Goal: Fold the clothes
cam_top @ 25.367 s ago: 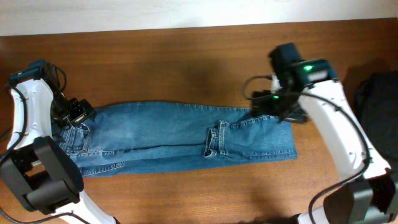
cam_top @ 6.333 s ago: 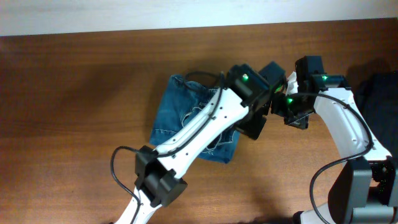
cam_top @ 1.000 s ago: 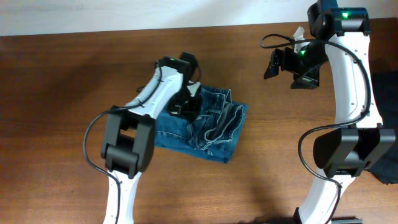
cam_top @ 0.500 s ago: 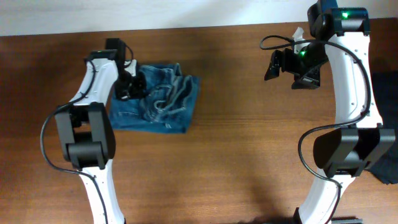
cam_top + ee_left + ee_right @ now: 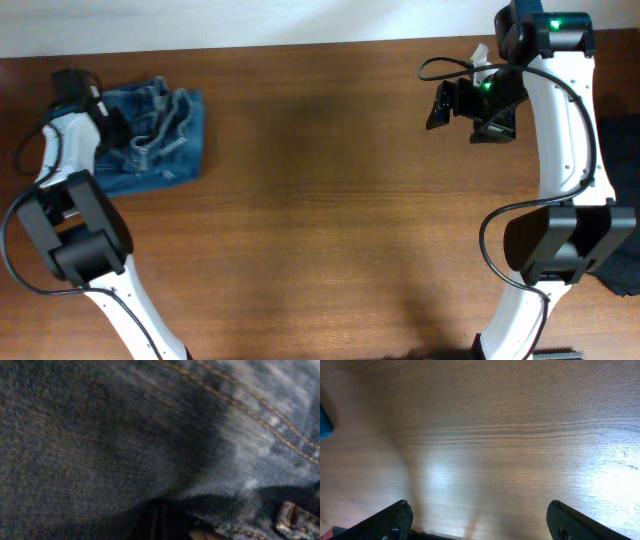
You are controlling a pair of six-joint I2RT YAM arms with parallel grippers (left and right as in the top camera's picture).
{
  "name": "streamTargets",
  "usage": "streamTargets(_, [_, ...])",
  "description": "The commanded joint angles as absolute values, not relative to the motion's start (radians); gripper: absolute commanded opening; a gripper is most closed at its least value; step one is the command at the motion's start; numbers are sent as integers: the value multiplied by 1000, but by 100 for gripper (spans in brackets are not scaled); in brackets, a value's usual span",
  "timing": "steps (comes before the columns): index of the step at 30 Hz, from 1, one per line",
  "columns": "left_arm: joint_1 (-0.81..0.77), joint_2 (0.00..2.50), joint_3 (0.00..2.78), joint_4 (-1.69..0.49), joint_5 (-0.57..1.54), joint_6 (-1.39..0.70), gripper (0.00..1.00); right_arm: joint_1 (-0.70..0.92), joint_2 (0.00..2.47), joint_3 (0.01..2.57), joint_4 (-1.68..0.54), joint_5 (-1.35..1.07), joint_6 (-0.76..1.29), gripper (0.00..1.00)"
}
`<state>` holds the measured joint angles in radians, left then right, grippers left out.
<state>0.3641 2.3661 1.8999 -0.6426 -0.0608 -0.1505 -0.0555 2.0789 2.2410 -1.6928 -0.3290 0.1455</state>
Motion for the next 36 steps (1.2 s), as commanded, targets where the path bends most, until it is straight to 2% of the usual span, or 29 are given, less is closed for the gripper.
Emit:
streamTargets(1, [396, 2435, 1865, -576, -154, 3, 8, -52, 2067, 2249, -1699, -321, 135, 91])
streamTargets(7, [389, 2435, 1865, -366, -130, 56, 10, -52, 2067, 2249, -1699, -329, 139, 91])
streamTargets(9, [387, 2437, 1865, -257, -67, 85, 14, -49, 2067, 2248, -1699, -329, 139, 91])
streamTargets(14, [387, 2442, 1865, -77, -67, 86, 20, -19, 2067, 2248, -1699, -328, 147, 91])
streamTargets(22, [382, 2414, 1883, -56, -67, 129, 21, 34, 2067, 2248, -1699, -328, 165, 91])
streamTargets(26, [374, 2316, 1896, -111, -65, 116, 22, 33, 2067, 2248, -1699, -328, 174, 91])
streamTargets(31, [339, 2116, 1896, -383, 48, 102, 22, 33, 2067, 2248, -1699, -328, 173, 91])
streamTargets(35, [297, 1953, 1896, -623, 57, 86, 1, 33, 2067, 2248, -1699, -328, 173, 91])
streamTargets(36, [287, 1930, 1896, -685, 56, 83, 1, 33, 2067, 2248, -1699, -328, 173, 91])
